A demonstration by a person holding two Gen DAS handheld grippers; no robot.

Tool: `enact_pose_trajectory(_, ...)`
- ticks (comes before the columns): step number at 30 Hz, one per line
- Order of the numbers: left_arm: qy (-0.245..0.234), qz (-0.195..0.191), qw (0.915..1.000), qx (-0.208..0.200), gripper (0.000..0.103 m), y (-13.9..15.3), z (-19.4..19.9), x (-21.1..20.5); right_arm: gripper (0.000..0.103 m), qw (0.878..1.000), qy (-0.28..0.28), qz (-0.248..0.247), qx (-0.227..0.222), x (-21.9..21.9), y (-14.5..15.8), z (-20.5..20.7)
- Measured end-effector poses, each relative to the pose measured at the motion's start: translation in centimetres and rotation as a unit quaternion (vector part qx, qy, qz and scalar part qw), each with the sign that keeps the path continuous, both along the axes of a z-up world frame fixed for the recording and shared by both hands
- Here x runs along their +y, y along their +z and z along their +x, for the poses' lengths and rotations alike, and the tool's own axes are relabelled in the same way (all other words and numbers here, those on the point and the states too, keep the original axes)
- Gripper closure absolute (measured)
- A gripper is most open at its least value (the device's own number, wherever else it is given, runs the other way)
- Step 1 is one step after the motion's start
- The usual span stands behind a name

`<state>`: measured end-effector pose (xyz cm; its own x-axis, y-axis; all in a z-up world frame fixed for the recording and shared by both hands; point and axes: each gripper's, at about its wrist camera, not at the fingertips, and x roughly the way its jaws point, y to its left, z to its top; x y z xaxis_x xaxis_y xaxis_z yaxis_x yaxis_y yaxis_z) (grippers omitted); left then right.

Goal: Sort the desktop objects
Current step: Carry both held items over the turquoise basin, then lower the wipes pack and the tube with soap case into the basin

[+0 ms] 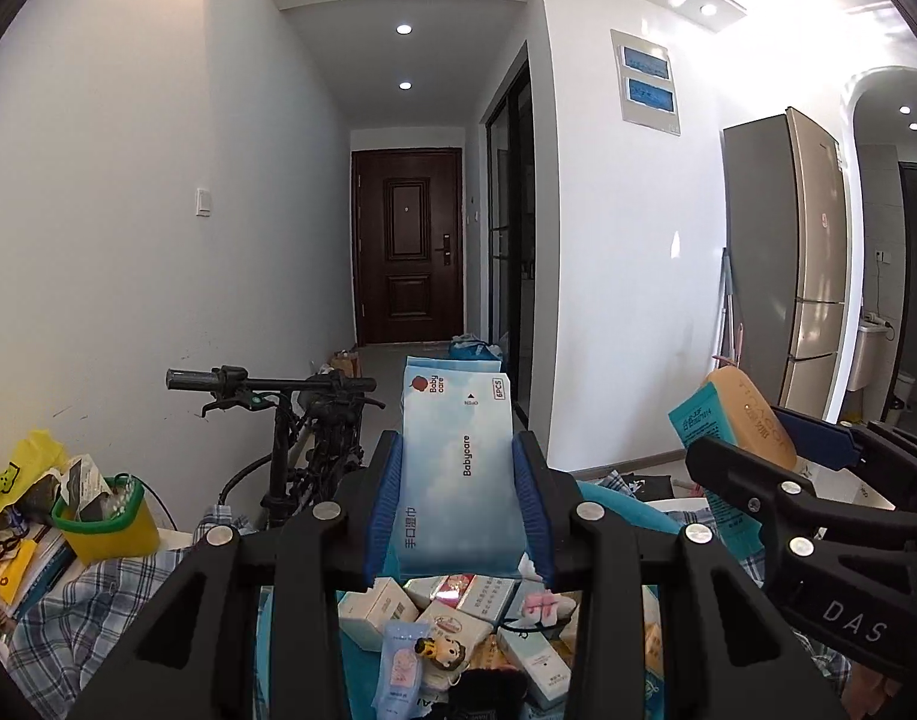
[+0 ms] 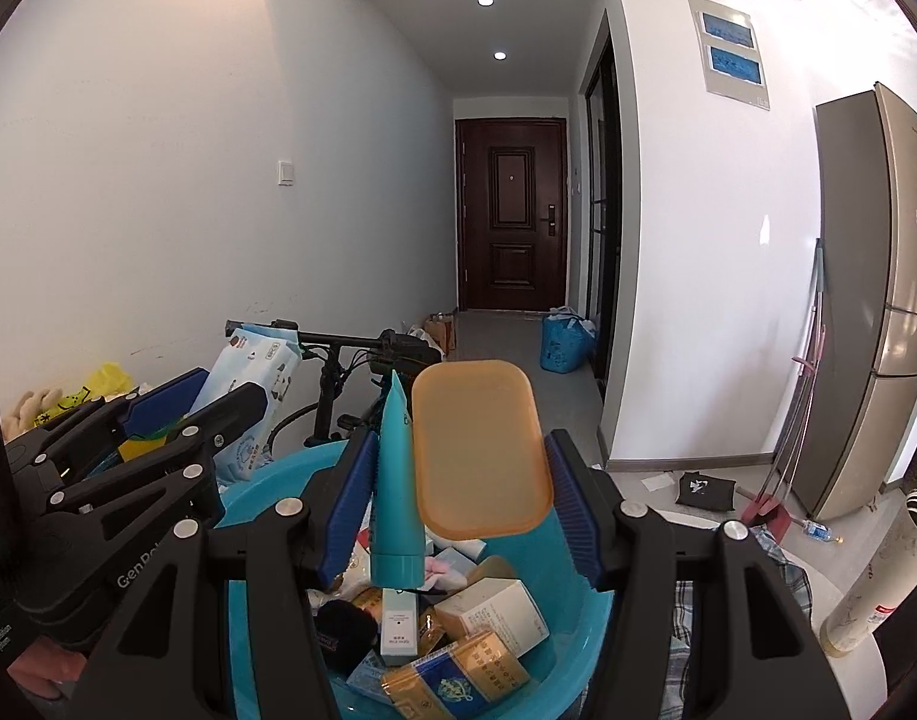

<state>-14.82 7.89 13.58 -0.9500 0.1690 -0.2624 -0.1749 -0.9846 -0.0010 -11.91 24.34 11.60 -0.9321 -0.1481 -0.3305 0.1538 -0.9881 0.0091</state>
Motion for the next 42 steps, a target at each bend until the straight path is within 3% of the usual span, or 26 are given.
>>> enact_pose_trajectory(3, -0.011, 0.020, 0.9997, 0.002, 0.064, 0.2, -2.1, 0.0, 0.047, 1.000, -0.010, 0.006, 0.003, -0.1, -0.4, -2.0)
enact_pose_trajectory(8, -0.003, 0.004, 0.9998, 0.018, 0.064, 0.5, -4.9, 0.1, 0.047, 1.000, -0.013, 0.021, 0.016, -0.7, 0.3, -4.2)
enact_pose_trajectory(12, -0.006, 0.032, 0.9995, 0.001, 0.064, 1.0, -6.8, -1.0, 0.047, 1.000, -0.009, 0.006, 0.013, -0.8, 1.5, -5.5)
enact_pose_trajectory(17, -0.002, 0.016, 0.9999, -0.003, 0.064, 1.9, -7.1, -1.1, 0.047, 1.000, -0.005, 0.007, 0.006, -1.1, 2.3, -6.5)
enact_pose_trajectory(19, 0.004, 0.002, 0.9992, -0.040, 0.064, 2.0, -7.9, -0.8, 0.047, 1.000, -0.002, 0.009, -0.009, -1.2, 2.5, -6.9)
enact_pose_trajectory(22, 0.020, -0.008, 0.9939, -0.108, 0.064, 1.6, -9.1, -0.6, 0.047, 0.997, 0.006, 0.008, -0.078, -1.2, 2.3, -8.7)
enact_pose_trajectory(25, 0.037, -0.009, 0.9802, -0.194, 0.064, 0.7, -10.8, -1.0, 0.047, 0.986, 0.014, 0.003, -0.163, -1.2, 1.4, -10.0)
enact_pose_trajectory(29, 0.058, 0.002, 0.9545, -0.293, 0.064, -0.5, -12.1, -2.0, 0.047, 0.972, 0.007, 0.026, -0.232, -1.4, 0.6, -11.2)
enact_pose_trajectory(31, 0.047, 0.001, 0.9499, -0.309, 0.064, -0.6, -12.2, -2.0, 0.047, 0.965, 0.010, 0.034, -0.260, -1.5, 0.3, -11.5)
enact_pose_trajectory(34, 0.053, -0.024, 0.9515, -0.302, 0.064, 0.0, -11.8, -1.6, 0.047, 0.956, 0.014, 0.042, -0.290, -1.6, 0.0, -11.9)
enact_pose_trajectory(42, 0.053, -0.021, 0.9544, -0.293, 0.064, 1.6, -11.6, -2.2, 0.047, 0.958, 0.002, 0.030, -0.285, -0.7, 0.9, -11.9)
